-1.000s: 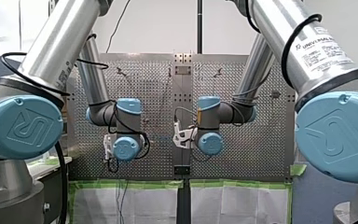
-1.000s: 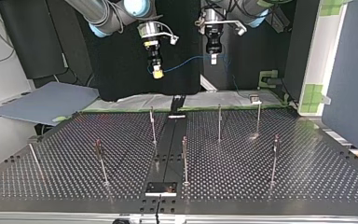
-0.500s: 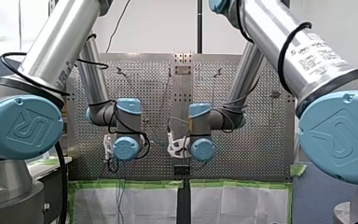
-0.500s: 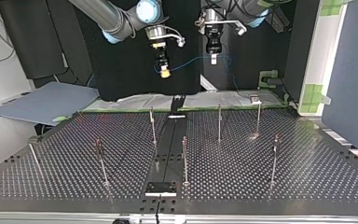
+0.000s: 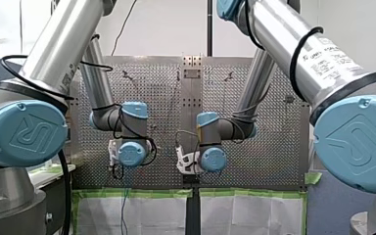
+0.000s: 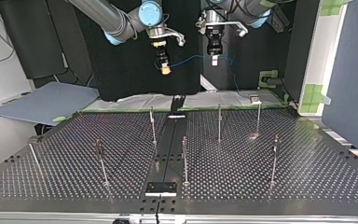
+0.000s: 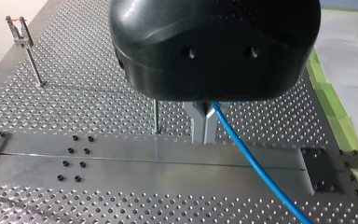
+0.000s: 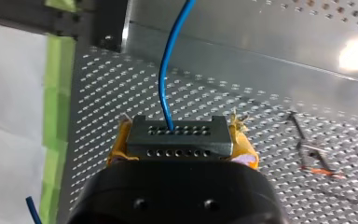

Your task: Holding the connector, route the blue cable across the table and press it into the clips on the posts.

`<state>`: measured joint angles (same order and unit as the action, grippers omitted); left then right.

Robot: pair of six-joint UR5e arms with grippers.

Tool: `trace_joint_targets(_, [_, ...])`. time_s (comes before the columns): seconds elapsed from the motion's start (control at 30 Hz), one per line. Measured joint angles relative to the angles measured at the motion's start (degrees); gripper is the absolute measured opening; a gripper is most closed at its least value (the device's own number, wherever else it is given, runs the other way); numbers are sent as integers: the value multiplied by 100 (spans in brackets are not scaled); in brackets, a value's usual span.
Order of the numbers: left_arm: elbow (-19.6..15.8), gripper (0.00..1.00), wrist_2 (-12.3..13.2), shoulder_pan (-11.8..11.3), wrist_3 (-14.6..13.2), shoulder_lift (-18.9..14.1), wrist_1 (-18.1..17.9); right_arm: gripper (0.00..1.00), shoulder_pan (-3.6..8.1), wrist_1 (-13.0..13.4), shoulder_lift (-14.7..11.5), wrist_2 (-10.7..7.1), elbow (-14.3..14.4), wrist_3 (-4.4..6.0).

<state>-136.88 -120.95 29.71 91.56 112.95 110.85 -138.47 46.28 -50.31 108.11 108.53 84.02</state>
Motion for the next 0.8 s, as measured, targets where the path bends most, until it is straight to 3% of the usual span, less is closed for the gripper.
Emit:
trace_joint_targets(0.13, [2,1,162,-165,-137,-166,165,0,-75,-173,-190,-15,-187,190])
trace_joint_targets(0.27, [20,1,203,-351,-140,-352,351,0,-72,-222,-408,-176,-356,408])
trace_joint_targets(0.57, [149,1,-164,-571,-156,-784,786,0,-37,-492,-875,-632,-799,855])
trace_joint_targets(0.8, [256,1,-475,-699,-164,-1135,1137,0,-38,-565,-1226,-982,-1067,1007])
